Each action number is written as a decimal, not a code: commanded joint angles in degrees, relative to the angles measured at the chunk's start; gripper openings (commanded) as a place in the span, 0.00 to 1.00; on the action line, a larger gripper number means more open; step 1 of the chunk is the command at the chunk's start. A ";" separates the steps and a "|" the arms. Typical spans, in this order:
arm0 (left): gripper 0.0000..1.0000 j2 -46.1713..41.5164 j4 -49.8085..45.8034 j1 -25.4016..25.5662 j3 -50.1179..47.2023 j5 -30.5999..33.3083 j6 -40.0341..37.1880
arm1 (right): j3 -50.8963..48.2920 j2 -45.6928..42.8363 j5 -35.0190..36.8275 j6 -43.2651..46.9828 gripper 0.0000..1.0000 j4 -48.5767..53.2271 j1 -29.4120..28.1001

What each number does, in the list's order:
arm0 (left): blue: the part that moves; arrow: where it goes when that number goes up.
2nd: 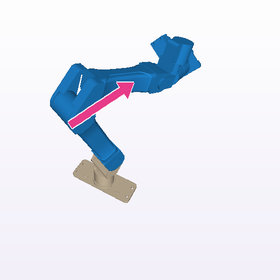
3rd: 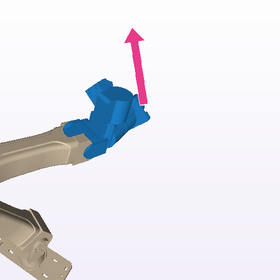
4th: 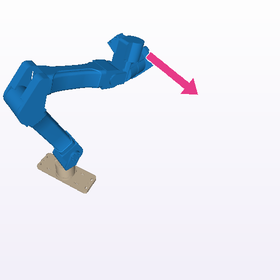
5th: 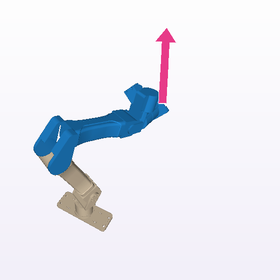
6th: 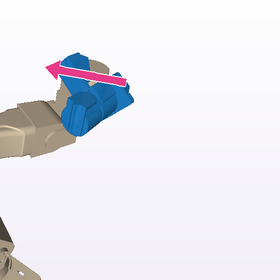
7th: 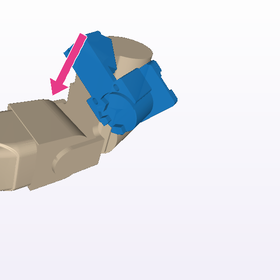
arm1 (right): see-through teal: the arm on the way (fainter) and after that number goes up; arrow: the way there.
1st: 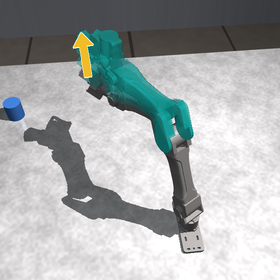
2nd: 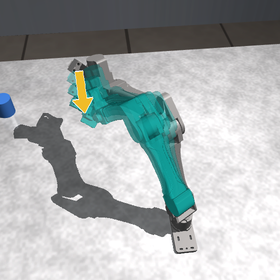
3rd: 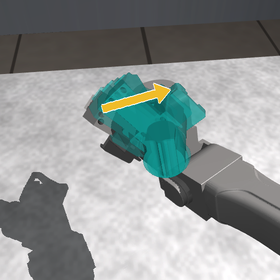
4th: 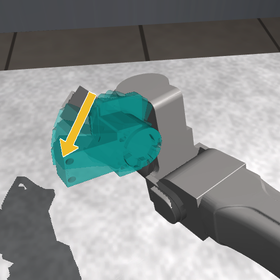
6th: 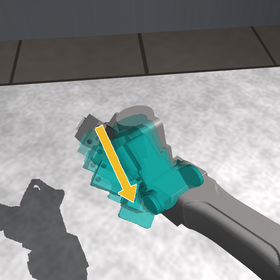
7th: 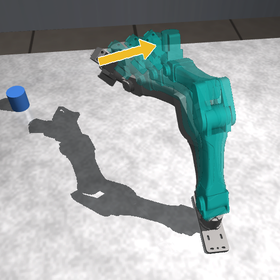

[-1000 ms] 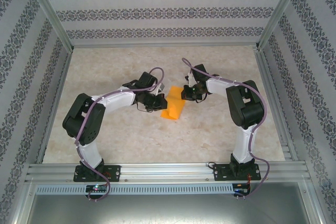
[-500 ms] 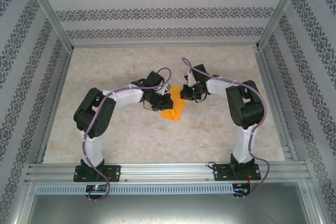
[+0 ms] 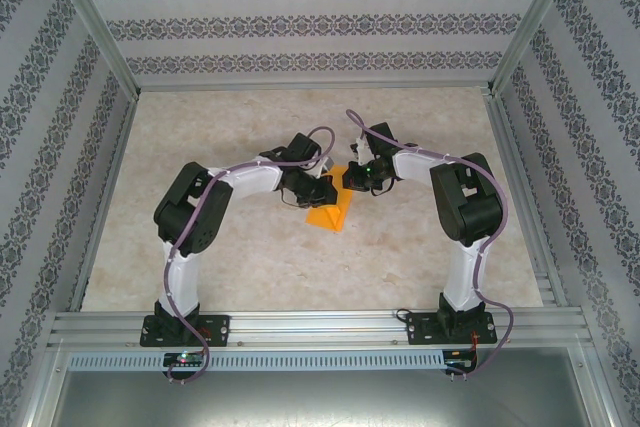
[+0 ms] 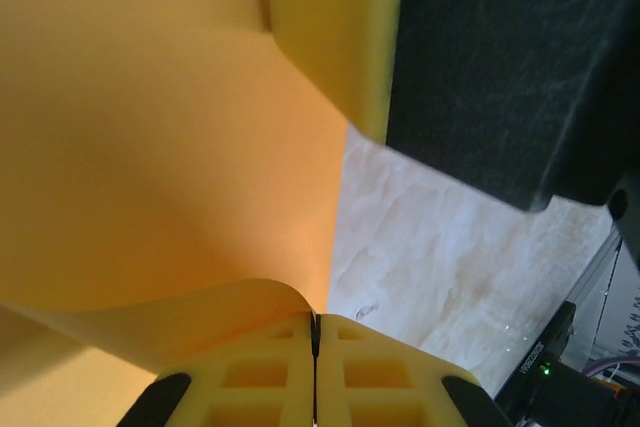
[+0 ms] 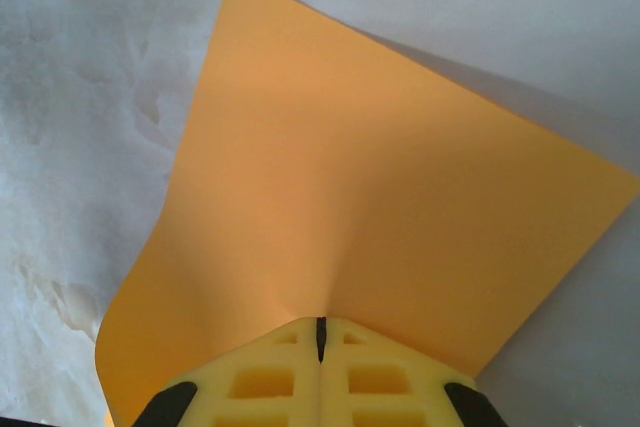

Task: Fold a paper plane with a square sheet of paper (pick it up from the middle)
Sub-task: Fold the triangle a second time at the center of the table.

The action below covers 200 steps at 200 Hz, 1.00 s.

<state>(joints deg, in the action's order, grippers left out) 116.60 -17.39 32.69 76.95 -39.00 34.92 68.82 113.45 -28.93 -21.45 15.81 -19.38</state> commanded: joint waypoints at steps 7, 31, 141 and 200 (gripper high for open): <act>0.09 2.29 0.46 0.80 2.44 -0.34 0.35 | -0.50 0.99 -1.94 0.01 0.02 -0.10 -0.29; 0.09 3.51 0.42 0.89 3.21 -0.18 0.37 | -0.78 0.83 -2.68 -0.26 0.02 -0.54 -0.22; 0.09 5.48 0.01 0.99 3.70 0.51 -0.38 | 0.30 -1.63 0.74 1.47 0.05 2.43 1.92; 0.09 5.48 0.29 0.98 3.88 0.10 -0.12 | 0.61 0.93 2.78 2.64 0.05 3.88 2.34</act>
<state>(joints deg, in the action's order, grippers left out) 121.36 -17.37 33.01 79.44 -38.81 34.92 68.82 113.21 -27.79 -20.58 17.96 -17.23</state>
